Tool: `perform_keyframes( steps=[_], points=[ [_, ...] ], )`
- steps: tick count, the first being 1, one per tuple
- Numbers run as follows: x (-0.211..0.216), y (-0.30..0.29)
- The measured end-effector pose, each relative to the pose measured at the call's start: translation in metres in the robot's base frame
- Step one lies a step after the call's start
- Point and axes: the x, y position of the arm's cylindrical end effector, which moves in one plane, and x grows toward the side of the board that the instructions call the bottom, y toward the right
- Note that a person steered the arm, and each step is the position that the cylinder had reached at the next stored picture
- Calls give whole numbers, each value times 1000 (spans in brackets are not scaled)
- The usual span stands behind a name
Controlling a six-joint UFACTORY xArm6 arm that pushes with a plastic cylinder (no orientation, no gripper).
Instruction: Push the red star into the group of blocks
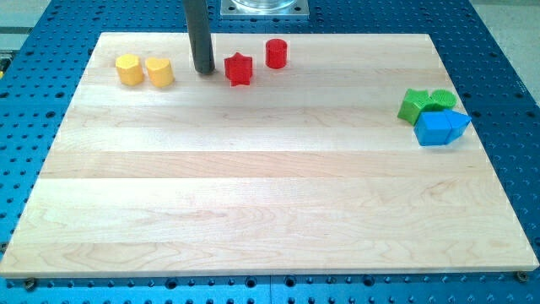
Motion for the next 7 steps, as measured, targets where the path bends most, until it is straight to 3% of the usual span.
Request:
perform_keyframes(
  steps=[2, 5, 7],
  points=[
    [-6, 39],
    [90, 47],
    [95, 95]
  ],
)
